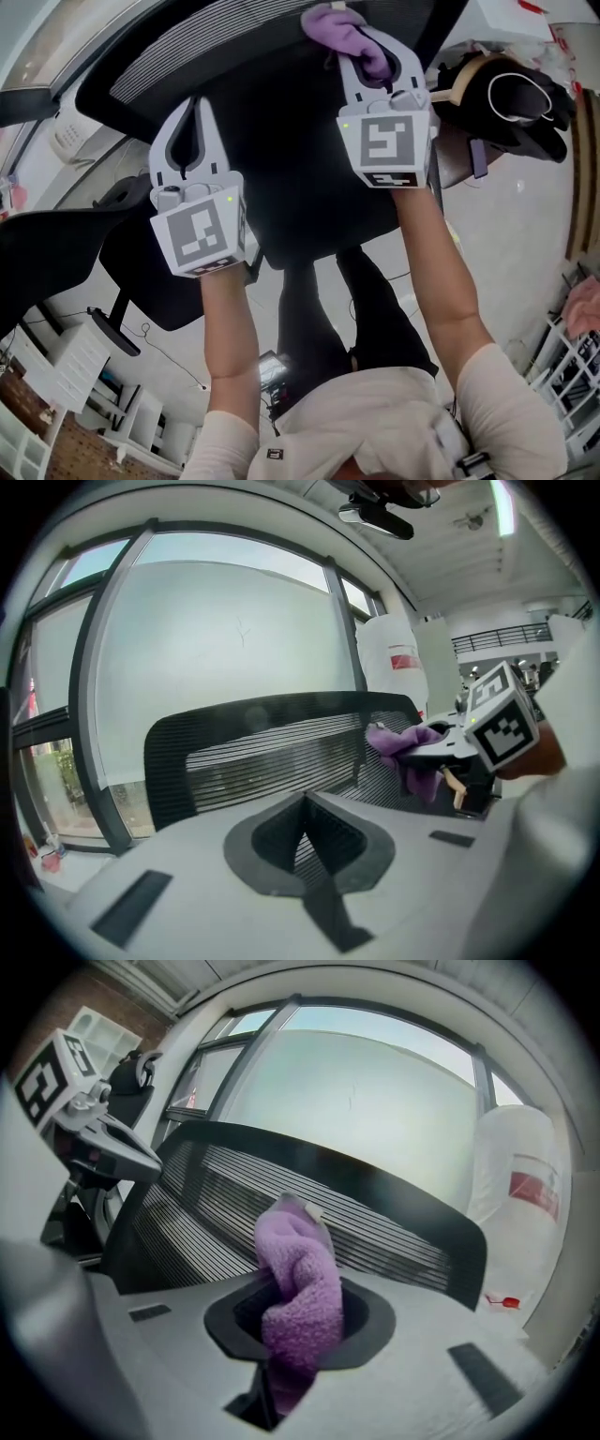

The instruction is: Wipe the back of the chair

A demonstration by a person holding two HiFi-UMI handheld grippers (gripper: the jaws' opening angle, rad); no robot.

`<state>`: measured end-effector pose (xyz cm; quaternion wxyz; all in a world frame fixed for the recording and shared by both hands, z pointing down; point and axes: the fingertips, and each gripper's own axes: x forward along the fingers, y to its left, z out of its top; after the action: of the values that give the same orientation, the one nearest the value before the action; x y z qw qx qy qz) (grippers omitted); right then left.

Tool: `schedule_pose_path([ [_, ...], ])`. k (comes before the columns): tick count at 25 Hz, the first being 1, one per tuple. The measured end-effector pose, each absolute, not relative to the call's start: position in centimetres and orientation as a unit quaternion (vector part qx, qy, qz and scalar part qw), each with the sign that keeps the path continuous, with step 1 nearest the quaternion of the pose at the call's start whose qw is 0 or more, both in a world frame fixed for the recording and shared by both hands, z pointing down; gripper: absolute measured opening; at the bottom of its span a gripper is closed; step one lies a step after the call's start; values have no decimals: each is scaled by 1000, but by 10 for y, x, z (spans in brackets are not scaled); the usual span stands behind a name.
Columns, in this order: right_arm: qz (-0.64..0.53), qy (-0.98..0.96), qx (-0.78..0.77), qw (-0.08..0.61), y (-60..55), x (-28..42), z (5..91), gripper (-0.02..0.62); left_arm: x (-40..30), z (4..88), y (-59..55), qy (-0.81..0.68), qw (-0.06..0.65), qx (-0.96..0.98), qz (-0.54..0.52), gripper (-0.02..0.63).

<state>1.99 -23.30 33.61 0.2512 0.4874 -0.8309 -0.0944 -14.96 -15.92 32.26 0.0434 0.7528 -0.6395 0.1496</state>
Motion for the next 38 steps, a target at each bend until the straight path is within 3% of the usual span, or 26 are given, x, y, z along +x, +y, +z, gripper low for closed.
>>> schedule_pose_path([
  [11,-115,-904,322,257,-157,-190,359,63,-251,345,-111,-686,66,708,154,6],
  [20,-120,-907,313,254,-150,-209,363,63,-270,355,-103,-693,76,701,151,6],
  [28,-108,-899,338,256,-165,-170,366,63,-238,356,-119,-676,71,716,160,7],
  [38,-71,-830,484,268,-227,34,370,63,-133,355,-150,-632,70,753,167,6],
])
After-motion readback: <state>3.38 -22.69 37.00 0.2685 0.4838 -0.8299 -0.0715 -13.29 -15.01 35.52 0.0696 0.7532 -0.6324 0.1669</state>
